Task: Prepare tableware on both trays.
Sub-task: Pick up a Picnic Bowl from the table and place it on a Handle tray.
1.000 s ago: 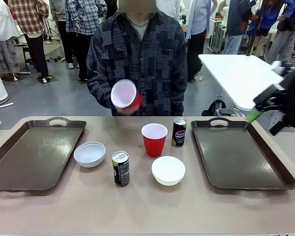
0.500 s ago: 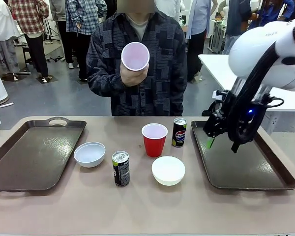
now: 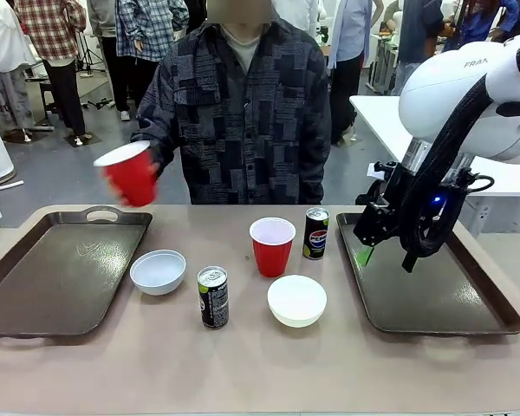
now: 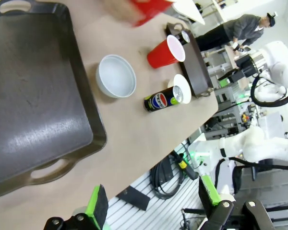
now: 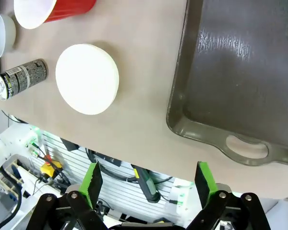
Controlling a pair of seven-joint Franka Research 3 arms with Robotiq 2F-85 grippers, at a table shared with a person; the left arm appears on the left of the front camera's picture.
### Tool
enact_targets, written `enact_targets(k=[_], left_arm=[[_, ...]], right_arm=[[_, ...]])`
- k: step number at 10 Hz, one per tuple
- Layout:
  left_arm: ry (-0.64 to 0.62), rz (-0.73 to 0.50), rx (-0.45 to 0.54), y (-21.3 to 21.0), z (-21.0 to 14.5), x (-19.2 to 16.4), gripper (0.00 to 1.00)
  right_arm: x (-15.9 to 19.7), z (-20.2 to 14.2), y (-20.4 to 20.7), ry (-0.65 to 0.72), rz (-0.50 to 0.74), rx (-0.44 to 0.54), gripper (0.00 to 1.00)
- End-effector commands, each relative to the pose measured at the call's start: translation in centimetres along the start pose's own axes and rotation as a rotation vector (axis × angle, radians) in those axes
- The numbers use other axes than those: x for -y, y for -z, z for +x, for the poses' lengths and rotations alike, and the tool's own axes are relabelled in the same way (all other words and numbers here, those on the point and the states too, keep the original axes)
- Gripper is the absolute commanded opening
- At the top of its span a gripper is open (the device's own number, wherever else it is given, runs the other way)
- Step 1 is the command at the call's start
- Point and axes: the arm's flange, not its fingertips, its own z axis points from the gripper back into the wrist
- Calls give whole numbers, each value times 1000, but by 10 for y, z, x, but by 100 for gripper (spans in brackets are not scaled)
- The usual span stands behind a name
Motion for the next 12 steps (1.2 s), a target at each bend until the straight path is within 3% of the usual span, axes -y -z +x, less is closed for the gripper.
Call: enact_targets(k=[1, 3, 5, 8, 10, 11, 12], left_arm=[[5, -15, 7, -2, -1, -1, 100], [5, -15, 7, -2, -1, -1, 100], [5, -15, 7, -2, -1, -1, 100], [5, -15, 7, -2, -1, -1, 100], [5, -15, 7, -2, -1, -1, 100], [5, -15, 7, -2, -1, -1, 100], [5, -15, 7, -2, -1, -1, 100]], right_arm=[[-31, -6, 20, -8, -92, 46, 100], [-71, 3, 53, 30, -194, 111, 100], [-91, 31, 78, 169, -250, 224, 100], [-90, 61, 138, 212, -274, 174, 100], [-87, 65, 151, 141, -257, 146, 100], [-89, 66, 150, 131, -240, 146, 41], [-90, 66, 149, 129, -232, 152, 41]])
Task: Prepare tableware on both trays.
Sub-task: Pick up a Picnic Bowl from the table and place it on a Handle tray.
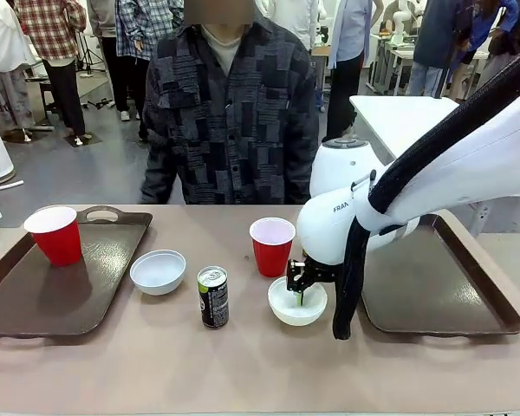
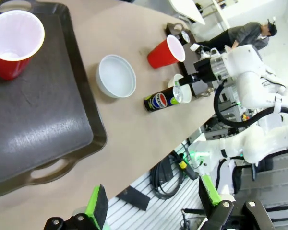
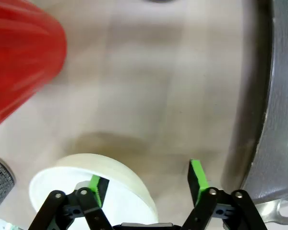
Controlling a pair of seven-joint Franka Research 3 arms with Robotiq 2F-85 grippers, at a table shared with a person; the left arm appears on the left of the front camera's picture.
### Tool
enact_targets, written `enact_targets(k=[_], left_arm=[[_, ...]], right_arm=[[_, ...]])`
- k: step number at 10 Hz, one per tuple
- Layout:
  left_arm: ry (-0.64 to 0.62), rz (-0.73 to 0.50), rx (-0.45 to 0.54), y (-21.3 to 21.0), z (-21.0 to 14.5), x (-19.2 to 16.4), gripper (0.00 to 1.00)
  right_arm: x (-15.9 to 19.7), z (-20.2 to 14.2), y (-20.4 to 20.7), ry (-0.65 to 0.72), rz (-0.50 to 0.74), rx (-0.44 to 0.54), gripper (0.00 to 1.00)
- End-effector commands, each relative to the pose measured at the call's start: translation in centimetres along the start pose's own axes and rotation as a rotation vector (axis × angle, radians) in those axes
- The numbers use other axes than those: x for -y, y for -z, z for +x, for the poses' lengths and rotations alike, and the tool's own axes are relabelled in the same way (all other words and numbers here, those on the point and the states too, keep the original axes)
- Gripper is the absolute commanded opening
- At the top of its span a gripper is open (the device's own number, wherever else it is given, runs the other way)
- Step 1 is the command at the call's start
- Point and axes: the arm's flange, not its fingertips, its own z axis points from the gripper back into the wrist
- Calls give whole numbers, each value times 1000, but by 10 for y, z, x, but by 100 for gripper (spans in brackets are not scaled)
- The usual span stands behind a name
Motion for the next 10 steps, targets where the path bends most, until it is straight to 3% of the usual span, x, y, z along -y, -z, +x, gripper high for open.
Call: enact_targets(k=[1, 2, 3, 10], left_arm=[[6, -15, 6, -2, -1, -1, 100], [6, -15, 6, -2, -1, -1, 100], [6, -15, 6, -2, -1, -1, 100], [6, -15, 6, -2, -1, -1, 100]], right_arm=[[-4, 4, -8, -22, 24, 12, 0], [-5, 3, -7, -22, 25, 10, 38], [-5, 4, -8, -19, 25, 8, 0], [-5, -3, -23, -38, 16, 16, 0]])
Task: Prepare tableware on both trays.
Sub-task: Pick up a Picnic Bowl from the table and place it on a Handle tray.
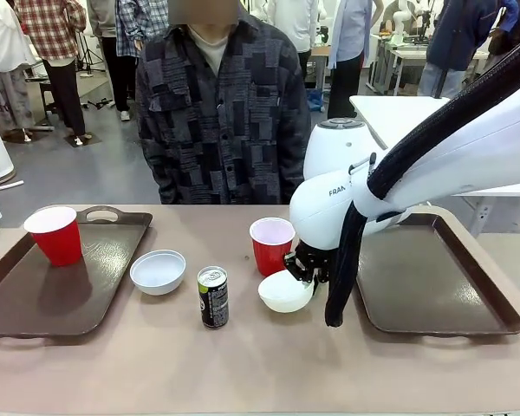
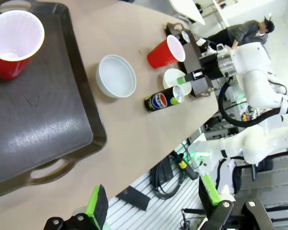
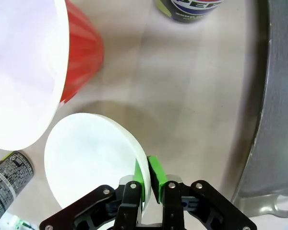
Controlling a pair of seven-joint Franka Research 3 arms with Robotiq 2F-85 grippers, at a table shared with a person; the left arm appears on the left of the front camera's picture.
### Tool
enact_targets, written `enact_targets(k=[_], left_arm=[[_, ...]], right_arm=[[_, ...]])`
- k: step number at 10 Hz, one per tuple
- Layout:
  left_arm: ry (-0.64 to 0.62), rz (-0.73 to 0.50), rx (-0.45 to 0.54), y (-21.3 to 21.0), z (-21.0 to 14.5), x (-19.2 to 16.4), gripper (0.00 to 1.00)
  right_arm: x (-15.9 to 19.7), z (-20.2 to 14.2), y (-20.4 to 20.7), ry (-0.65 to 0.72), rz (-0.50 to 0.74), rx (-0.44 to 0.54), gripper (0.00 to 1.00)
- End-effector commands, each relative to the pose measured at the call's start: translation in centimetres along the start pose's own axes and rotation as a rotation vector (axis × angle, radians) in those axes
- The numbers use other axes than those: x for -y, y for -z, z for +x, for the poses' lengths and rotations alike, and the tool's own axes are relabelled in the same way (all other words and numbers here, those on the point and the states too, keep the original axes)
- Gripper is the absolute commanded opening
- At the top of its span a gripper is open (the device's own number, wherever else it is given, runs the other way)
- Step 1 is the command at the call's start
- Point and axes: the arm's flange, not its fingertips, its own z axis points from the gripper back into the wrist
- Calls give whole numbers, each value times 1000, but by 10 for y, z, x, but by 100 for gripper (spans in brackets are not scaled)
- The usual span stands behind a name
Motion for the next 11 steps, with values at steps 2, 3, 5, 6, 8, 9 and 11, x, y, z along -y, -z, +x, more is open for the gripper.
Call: enact_targets(k=[2, 3, 5, 6, 8, 9, 11], left_arm=[[6, -15, 6, -2, -1, -1, 100], [6, -15, 6, -2, -1, -1, 100], [6, -15, 6, -2, -1, -1, 100], [6, -15, 6, -2, -1, -1, 100], [6, -15, 6, -2, -1, -1, 100], [6, -15, 6, -2, -1, -1, 100], [6, -15, 6, -2, -1, -1, 100]], right_arm=[[7, -5, 3, -20, -14, -15, 0], [7, -6, 2, -33, -18, -18, 0], [8, -25, -26, -137, -27, -46, 0], [13, -35, -55, -168, -22, -39, 0], [32, -48, -111, -179, 14, 18, 0], [54, -48, -135, -175, 19, 58, 0], [120, -33, -150, -227, 113, 30, 0]])
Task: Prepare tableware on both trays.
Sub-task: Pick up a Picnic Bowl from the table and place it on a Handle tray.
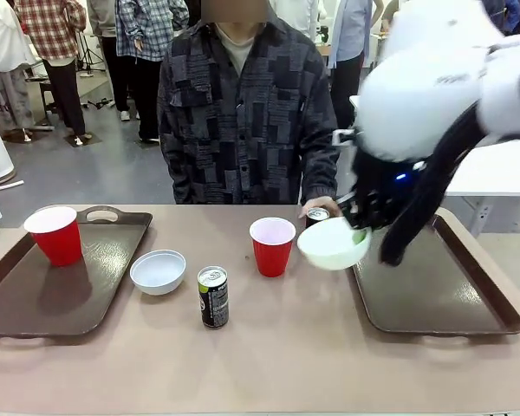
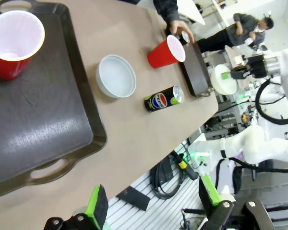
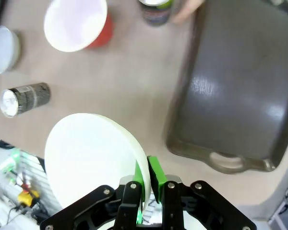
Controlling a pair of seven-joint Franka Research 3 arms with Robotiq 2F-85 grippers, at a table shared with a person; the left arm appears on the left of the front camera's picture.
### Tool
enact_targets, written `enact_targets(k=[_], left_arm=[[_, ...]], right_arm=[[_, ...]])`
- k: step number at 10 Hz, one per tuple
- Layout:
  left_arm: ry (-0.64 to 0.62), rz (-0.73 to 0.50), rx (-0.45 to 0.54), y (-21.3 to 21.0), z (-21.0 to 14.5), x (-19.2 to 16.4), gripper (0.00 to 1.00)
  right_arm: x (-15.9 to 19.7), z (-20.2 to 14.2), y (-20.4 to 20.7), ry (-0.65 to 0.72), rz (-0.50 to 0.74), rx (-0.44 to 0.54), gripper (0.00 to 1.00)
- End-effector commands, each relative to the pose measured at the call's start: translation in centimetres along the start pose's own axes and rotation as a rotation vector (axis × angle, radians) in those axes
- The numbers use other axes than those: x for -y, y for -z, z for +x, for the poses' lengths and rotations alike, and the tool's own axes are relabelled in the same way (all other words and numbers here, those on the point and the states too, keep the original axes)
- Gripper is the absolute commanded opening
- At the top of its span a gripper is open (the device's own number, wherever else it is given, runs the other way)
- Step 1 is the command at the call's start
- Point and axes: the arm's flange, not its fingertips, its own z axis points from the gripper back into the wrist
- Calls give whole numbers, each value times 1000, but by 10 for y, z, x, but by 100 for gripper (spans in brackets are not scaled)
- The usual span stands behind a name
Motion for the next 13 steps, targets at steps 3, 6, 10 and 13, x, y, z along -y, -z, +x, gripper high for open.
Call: enact_targets(k=[3, 6, 10, 13], left_arm=[[6, -15, 6, -1, -1, 0, 100], [6, -15, 6, -1, -1, 0, 100], [6, -15, 6, -1, -1, 0, 100], [6, -15, 6, -1, -1, 0, 100]], right_arm=[[116, 1, 13, -71, 162, -47, 0], [141, 7, 29, -29, 135, -50, 0], [59, -96, 11, -73, 78, -56, 0], [69, -91, 10, 16, 92, -69, 0]])
